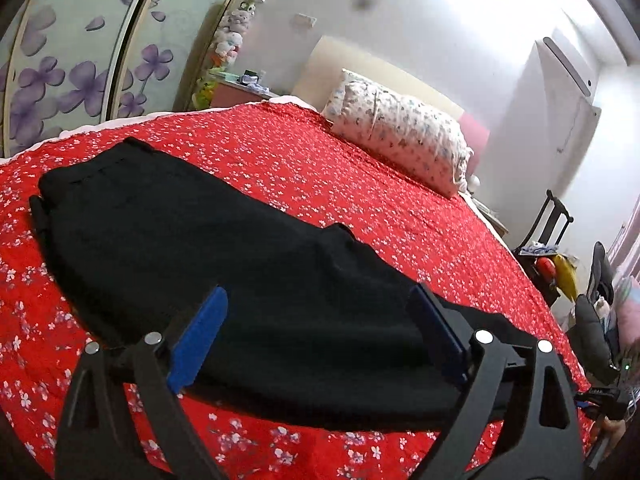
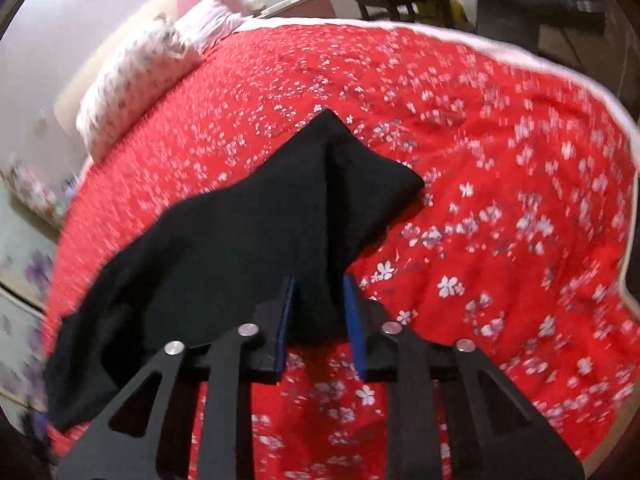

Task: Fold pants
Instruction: 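Move the right tool to the folded trouser edge and close on it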

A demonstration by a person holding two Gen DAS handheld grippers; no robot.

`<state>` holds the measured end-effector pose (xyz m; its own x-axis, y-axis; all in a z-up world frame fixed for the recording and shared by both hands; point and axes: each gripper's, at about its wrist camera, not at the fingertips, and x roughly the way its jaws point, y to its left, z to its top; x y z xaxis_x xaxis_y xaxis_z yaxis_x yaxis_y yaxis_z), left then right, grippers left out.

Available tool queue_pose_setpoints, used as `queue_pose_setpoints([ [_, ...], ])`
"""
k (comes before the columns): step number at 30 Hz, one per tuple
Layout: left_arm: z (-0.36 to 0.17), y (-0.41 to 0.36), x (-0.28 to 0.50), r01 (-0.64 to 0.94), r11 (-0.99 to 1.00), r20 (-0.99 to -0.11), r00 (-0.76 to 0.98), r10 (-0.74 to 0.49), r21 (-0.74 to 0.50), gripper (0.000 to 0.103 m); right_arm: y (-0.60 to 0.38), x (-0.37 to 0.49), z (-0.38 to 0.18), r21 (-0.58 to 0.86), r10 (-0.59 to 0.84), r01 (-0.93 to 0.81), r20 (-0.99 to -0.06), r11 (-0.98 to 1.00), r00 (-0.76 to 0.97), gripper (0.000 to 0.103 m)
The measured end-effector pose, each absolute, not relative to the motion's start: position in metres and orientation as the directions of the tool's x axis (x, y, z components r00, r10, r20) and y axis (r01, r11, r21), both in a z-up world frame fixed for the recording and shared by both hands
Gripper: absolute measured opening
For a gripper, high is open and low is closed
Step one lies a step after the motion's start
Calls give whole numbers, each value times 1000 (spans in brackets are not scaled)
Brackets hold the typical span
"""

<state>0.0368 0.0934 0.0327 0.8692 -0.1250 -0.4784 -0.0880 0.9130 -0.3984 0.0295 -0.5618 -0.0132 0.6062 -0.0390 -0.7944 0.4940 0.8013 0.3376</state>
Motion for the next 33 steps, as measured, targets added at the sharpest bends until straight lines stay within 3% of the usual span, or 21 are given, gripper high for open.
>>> queue_pose_setpoints([
  [5,26,100,39,-105,900,-493,860,-132,-424,93,-541,26,4,216,-112,442,-787,871,606,15],
  [7,25,103,40,-113,893,-495,859,-132,-435,93,-523,30,26,50,-253,422,-734,905,630,12],
  [8,25,103,40,-116,893,-495,859,-131,-436,93,-515,30,35,-52,-340,424,-689,904,640,3],
  [10,24,101,40,-121,893,-498,858,-126,-433,93,-498,38,51,-246,-492,434,-564,867,663,3],
  [13,25,99,43,-121,895,-506,853,-127,-430,94,-495,53,55,-319,-546,443,-479,838,688,3],
  [16,24,98,44,-124,900,-509,853,-118,-417,94,-513,68,46,-330,-579,476,-459,815,674,3],
  [21,22,100,47,-138,897,-516,849,-110,-419,94,-582,85,-17,-117,-440,541,-734,833,518,6],
  [23,21,101,49,-142,893,-520,847,-113,-426,94,-585,81,-19,-96,-429,547,-736,832,524,9],
  [24,20,101,51,-141,891,-521,845,-119,-432,94,-589,77,-12,-58,-413,558,-735,828,538,17],
  [25,20,100,51,-138,889,-522,844,-125,-436,94,-593,72,-8,-22,-407,579,-733,815,545,35],
  [27,20,99,51,-131,890,-521,844,-131,-437,94,-608,56,3,92,-394,645,-723,759,567,53],
  [29,22,96,51,-119,897,-517,846,-133,-425,95,-617,39,16,257,-330,649,-694,717,639,52],
  [31,24,93,50,-107,906,-509,851,-130,-410,97,-616,25,23,491,-129,531,-639,691,758,48],
  [33,26,89,49,-97,914,-500,857,-126,-395,98,-597,30,13,689,172,362,-576,628,799,45],
])
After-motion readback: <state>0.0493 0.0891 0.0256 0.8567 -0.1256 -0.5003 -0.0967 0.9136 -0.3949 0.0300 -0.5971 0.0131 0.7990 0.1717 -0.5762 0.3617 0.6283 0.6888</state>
